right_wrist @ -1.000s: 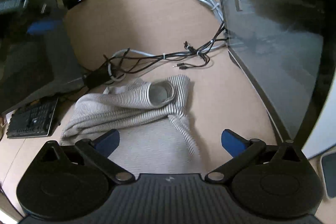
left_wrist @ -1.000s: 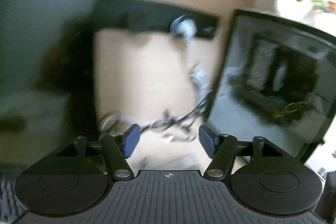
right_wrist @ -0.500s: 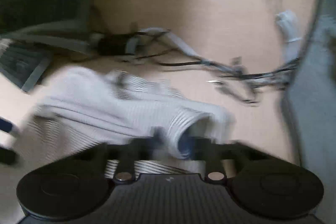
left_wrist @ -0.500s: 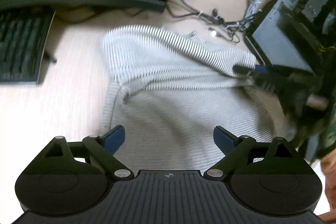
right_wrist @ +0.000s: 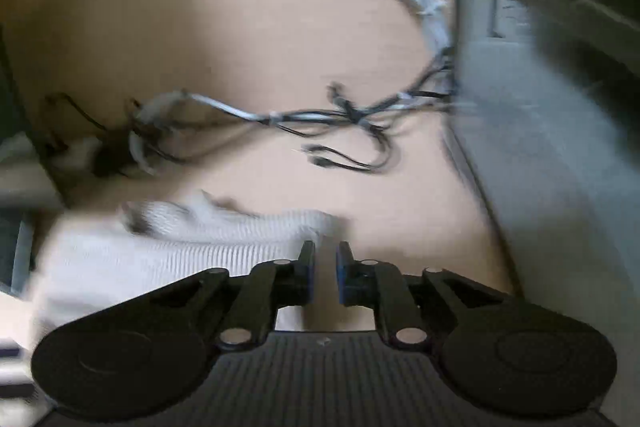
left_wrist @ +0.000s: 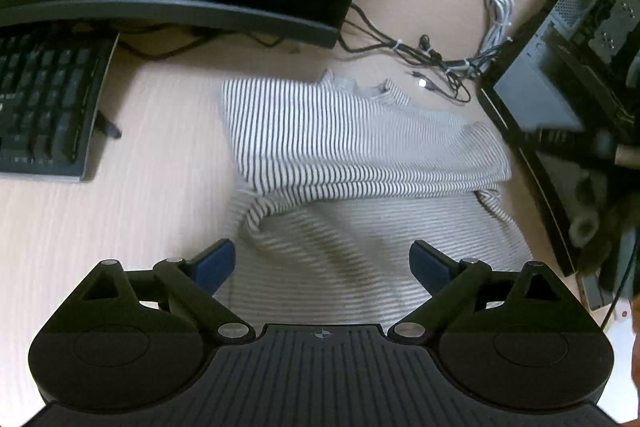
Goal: Fold clothes
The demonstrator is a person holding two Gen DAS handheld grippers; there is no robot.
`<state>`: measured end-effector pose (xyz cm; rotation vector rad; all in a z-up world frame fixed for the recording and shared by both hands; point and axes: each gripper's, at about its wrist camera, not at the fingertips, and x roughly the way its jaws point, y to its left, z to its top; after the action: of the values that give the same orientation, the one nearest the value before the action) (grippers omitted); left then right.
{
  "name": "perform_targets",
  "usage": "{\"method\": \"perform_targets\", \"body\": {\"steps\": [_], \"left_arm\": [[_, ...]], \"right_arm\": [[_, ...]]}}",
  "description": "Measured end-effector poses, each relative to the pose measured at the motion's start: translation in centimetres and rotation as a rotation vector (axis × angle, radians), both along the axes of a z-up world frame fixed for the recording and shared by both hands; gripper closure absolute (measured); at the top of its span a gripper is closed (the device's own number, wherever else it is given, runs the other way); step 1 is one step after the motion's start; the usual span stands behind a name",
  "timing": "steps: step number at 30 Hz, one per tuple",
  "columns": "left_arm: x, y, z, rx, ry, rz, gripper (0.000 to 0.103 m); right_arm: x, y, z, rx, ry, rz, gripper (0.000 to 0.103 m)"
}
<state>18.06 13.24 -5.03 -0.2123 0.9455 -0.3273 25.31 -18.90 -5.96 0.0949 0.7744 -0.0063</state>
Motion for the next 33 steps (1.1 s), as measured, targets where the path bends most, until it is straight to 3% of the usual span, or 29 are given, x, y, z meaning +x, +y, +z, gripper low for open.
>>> {"method": "perform_targets", "body": {"steps": [3, 5, 7, 8, 12, 14, 16, 19, 24, 26, 28, 33], "left_arm": [[1.0, -1.0, 0.5, 0.005, -0.028, -0.040, 0.006], [1.6, -1.8, 0.6, -0.001, -0.051, -0.072, 0.015], [2.2, -2.6, 0.5, -0.002, -0.059, -0.094, 0.032], [2.5, -3.0, 0.3, -0.005, -0.059, -0.105, 0.033], [4.1, -3.8, -1.1, -0.001, -0.031, -0.111, 0.033], [4.7, -3.7, -1.9, -0.008, -0.005, -0.106, 0.034], [5.0, -3.5, -2.3, -0.027, -0.001, -0.111, 0.032], [5.4, -3.1, -2.5, -0.064, 0.003, -0.118, 0.025], [5.8, -2.6, -2.6, -0.099, 0.007, -0.103, 0.023], [5.4, -2.3, -2.3, -0.098, 0.018, -0.090, 0.023], [4.6, -1.9, -1.8, -0.098, 0.018, -0.068, 0.015], [2.4, 0.0, 0.1, -0.095, -0.005, -0.004, 0.008]], "right_arm": [[-0.9, -0.6, 0.3, 0.043, -0.033, 0.004, 0.080], [-1.4, -0.2, 0.7, 0.060, -0.069, 0.036, 0.080], [-2.0, 0.7, 1.3, 0.070, -0.105, 0.088, 0.080], [-2.2, 1.3, 1.7, 0.076, -0.118, 0.118, 0.080], [-0.9, 3.4, 0.5, 0.087, -0.025, 0.190, 0.080], [-0.1, 3.6, -1.5, 0.050, 0.050, 0.174, 0.080], [0.0, 3.0, -2.5, 0.046, 0.062, 0.173, 0.081], [0.3, 3.3, -1.7, 0.020, 0.082, 0.188, 0.080], [2.7, 5.1, 1.4, 0.024, -0.002, 0.259, 0.061], [4.4, 5.8, 2.1, 0.033, -0.021, 0.272, 0.060], [6.4, 6.7, 1.8, 0.037, -0.018, 0.292, 0.056], [11.1, 8.9, -0.4, 0.064, 0.040, 0.349, 0.054]]}}
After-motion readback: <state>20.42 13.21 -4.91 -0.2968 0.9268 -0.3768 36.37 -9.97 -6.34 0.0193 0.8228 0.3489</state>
